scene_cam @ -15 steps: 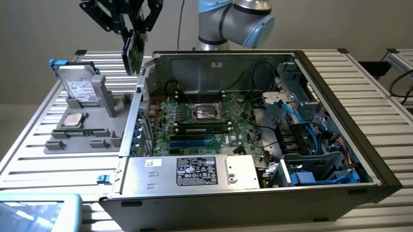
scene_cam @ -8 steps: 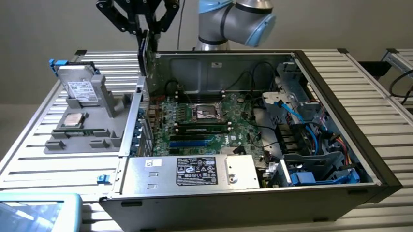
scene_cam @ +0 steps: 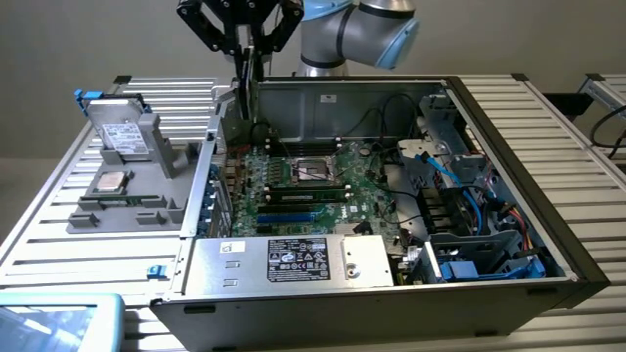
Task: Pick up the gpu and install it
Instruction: 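Pick up the gpu and move the gpu toward the slot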
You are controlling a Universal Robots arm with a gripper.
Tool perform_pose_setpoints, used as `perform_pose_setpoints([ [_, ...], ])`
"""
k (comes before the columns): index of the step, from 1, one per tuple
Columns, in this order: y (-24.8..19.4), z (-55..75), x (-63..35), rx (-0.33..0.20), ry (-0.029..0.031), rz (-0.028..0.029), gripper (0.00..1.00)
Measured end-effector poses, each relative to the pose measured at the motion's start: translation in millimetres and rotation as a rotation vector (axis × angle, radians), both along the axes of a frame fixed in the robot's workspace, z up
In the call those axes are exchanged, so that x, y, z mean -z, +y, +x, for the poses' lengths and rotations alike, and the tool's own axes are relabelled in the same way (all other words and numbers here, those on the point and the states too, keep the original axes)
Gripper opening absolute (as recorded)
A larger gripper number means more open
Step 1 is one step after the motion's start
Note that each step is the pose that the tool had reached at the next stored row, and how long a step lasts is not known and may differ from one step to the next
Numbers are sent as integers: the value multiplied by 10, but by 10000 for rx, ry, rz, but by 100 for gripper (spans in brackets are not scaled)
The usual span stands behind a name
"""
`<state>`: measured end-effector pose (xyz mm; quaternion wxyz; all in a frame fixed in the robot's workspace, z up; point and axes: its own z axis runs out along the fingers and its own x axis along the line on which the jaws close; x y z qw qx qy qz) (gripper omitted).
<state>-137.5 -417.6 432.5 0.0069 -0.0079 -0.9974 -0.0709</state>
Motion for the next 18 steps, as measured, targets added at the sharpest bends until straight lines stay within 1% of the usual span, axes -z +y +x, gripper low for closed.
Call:
perform_pose_setpoints([
  [4,-41,163,0,-1,38,0,29],
  [10,-95,396,4,-1,130,1,29],
  [15,-122,603,24,0,166,1,29],
  [18,-141,730,58,0,173,0,29],
])
